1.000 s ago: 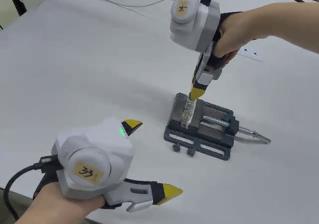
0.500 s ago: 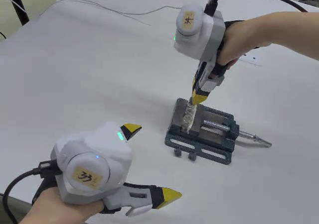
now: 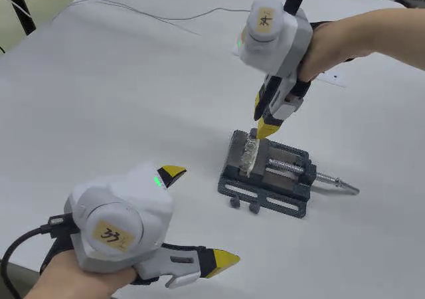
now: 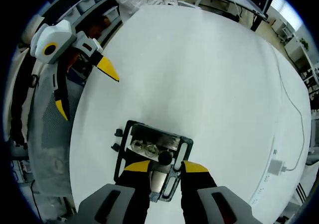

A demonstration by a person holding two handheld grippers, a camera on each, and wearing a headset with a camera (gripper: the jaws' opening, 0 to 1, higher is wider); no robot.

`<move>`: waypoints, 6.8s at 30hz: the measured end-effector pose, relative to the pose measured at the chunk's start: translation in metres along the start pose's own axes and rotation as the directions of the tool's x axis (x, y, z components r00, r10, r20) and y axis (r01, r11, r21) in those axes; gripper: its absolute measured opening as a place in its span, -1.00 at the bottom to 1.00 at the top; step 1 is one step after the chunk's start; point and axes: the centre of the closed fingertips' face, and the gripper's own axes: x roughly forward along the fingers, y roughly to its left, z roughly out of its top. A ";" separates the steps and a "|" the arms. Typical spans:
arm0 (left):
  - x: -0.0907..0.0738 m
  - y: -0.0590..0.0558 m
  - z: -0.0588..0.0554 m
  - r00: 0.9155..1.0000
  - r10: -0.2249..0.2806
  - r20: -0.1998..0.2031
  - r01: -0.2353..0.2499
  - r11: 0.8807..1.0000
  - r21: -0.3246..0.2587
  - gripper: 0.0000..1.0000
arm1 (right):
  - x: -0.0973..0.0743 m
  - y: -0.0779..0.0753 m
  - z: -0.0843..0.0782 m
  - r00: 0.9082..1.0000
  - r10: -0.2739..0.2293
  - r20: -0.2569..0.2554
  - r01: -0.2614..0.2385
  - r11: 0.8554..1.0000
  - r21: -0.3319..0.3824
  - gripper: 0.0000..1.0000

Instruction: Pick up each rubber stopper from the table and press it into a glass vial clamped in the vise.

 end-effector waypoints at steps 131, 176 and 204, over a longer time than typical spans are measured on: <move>-0.003 0.002 0.021 1.000 0.015 0.003 -0.015 1.000 0.012 0.62 | 0.011 -0.003 -0.001 0.964 -0.197 0.177 0.169 0.972 0.161 -1.00; -0.011 0.016 0.014 0.999 0.031 -0.021 -0.030 0.999 0.038 0.60 | 0.007 0.069 -0.018 0.787 -0.377 0.488 0.127 0.873 0.470 -0.30; -0.019 0.021 0.003 0.998 0.051 -0.036 -0.051 0.999 0.018 0.60 | 0.042 0.107 -0.021 0.729 -0.449 0.517 0.121 0.828 0.547 -0.49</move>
